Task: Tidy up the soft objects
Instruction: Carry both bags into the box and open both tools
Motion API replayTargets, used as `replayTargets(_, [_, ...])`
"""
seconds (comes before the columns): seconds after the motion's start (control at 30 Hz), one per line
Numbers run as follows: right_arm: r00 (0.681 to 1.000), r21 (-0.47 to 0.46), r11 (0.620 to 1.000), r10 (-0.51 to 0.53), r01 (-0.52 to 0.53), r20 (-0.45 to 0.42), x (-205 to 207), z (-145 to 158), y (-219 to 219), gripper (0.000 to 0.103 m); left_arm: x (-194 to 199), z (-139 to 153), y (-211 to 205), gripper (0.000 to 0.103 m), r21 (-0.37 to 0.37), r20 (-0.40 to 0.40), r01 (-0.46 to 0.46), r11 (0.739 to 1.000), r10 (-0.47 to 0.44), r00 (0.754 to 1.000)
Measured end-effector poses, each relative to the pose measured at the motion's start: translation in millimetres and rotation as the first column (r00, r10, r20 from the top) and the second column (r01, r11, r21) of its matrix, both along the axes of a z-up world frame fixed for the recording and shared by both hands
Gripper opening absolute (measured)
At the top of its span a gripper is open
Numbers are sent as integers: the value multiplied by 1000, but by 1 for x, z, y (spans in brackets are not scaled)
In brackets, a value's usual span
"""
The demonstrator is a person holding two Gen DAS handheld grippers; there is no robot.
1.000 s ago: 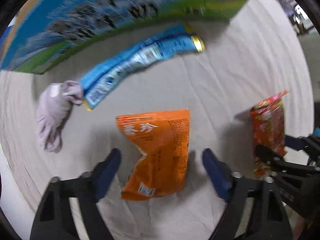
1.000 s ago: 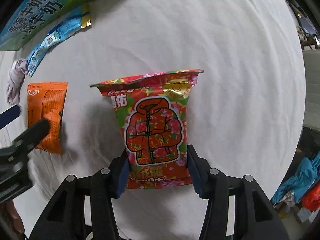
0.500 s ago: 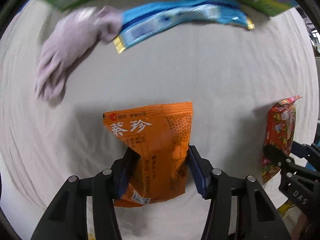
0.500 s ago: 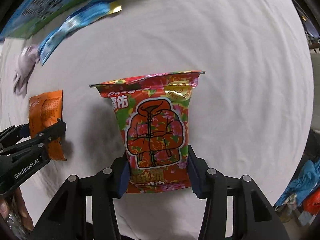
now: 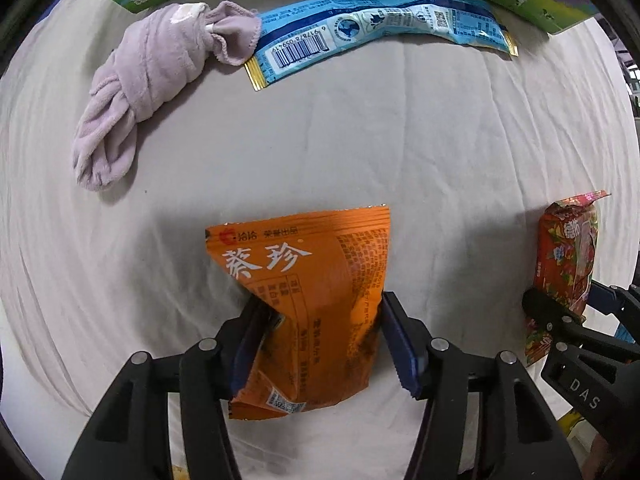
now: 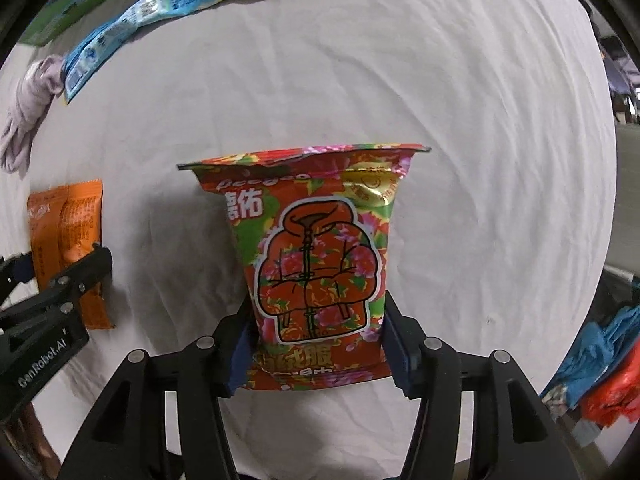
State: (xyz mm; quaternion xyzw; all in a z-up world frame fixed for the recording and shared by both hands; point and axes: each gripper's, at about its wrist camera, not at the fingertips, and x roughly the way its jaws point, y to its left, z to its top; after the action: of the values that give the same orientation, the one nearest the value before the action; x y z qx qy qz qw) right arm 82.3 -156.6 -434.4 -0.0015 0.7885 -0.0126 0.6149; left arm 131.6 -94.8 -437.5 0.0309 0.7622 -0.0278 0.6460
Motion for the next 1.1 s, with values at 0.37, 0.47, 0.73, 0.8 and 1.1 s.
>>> replayTargets(0.37, [1000,37,999,-7,6,19,2,23,-12,50,3,40,17,47,-84,46,5,996,-1,999])
replayTargets(0.47, [999,62,998,-20,18,38,2,40,-11,50,4,63,18,47,-106,83,13,994,-4,997])
replayTargets(0.73, [990,140,990,-37,17,140,3,109,-11,49,16,146,27,47,-182,224,44,982,-2,974])
replayTargets(0.8, [985,162,987,-44,16,170,7,130,-10,49,21,168,30,47,-207,257,47,977,8,966])
replayTargets(1.1, [941,280,960,-85,-11,327,72,230,-18,49,85,263,47,47,-296,405,79,952,50,913])
